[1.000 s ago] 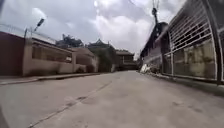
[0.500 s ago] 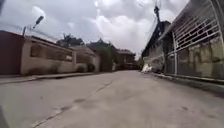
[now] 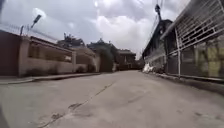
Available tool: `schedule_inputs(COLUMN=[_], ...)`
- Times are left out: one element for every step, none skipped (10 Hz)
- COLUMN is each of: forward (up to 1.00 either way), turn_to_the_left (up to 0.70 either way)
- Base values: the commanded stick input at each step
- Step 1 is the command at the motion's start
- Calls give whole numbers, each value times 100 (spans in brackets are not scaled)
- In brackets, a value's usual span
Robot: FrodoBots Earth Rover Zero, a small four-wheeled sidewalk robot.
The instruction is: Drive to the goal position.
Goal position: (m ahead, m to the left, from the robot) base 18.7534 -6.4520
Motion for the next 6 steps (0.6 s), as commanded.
schedule_inputs(forward=[50,50,50,50,50,50], turn_to_the_left=[1,1,1,1,1,1])
